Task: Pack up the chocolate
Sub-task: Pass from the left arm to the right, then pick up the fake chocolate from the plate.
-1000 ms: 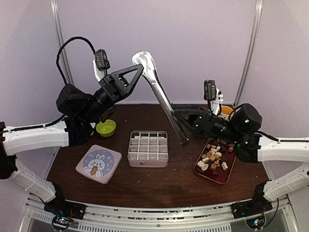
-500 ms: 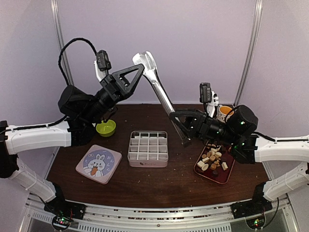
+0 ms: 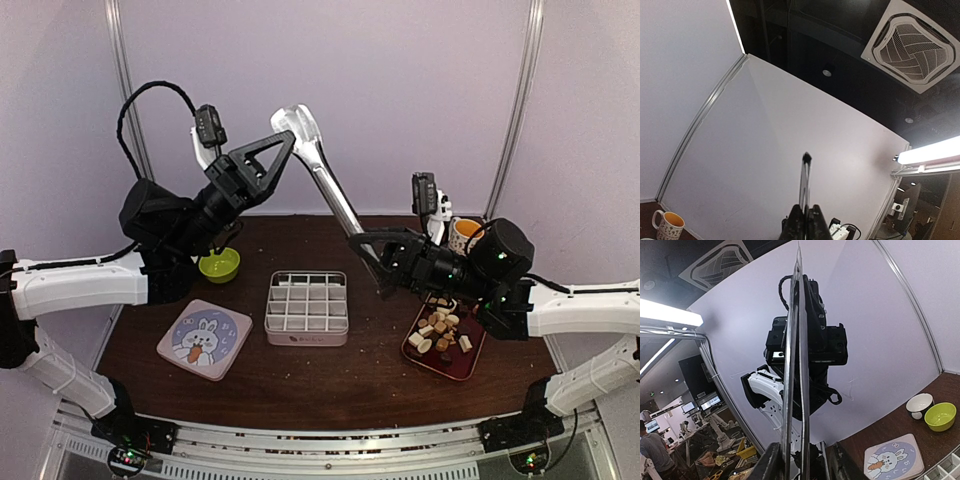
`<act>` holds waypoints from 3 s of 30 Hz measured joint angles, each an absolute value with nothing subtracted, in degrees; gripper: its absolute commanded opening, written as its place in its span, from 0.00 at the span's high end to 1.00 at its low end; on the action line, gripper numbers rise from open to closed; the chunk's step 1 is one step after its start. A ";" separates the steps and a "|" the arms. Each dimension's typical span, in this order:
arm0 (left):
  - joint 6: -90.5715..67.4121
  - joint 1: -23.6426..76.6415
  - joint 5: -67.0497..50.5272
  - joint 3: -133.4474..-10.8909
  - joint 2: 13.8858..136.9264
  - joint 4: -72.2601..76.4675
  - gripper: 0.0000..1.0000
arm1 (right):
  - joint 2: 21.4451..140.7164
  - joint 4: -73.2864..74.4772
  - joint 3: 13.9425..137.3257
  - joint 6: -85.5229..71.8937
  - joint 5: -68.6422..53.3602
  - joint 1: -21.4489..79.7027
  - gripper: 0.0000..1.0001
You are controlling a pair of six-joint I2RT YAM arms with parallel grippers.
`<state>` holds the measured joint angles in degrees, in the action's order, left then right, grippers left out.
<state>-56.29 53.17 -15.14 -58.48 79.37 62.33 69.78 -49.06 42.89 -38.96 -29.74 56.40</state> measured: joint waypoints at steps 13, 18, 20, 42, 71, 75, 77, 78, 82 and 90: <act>-54.08 52.95 -12.49 -55.18 78.08 62.89 0.97 | 69.52 -46.54 42.89 -37.67 -28.67 56.55 0.83; -53.69 52.82 -11.86 -53.98 78.11 63.83 1.00 | 69.49 -45.82 42.89 -37.67 -28.42 56.53 0.84; -53.69 52.82 -11.88 -53.98 78.11 63.94 1.00 | 69.49 -45.84 42.89 -37.71 -28.42 56.55 0.84; -53.25 52.80 -11.16 -52.97 78.08 62.72 1.00 | 69.71 -32.16 46.28 -29.71 -28.64 56.62 0.73; -48.12 46.41 -7.33 -45.80 63.16 43.72 0.13 | 62.81 -15.66 46.76 -26.04 -20.01 56.40 0.91; -40.56 46.28 -2.85 -45.95 53.23 29.39 0.12 | 59.13 -7.86 46.52 -24.73 -14.39 55.90 0.86; -36.62 46.28 -0.45 -46.68 49.36 22.22 0.12 | 57.89 -3.57 46.39 -24.08 -11.60 55.77 0.86; -34.79 46.28 0.86 -47.22 48.01 18.63 0.12 | 57.41 -1.39 46.33 -23.75 -10.11 55.72 0.86; -29.89 46.28 4.86 -49.19 45.95 7.38 0.12 | 56.10 6.70 46.11 -23.66 -4.38 55.51 0.86; -25.91 46.28 8.54 -49.87 45.34 -6.61 0.12 | 53.25 21.10 44.47 -25.93 4.58 55.48 0.87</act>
<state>-25.91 46.28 8.54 -49.87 45.34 -6.61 53.25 21.10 44.47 -25.93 4.58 55.48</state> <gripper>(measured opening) 0.878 0.134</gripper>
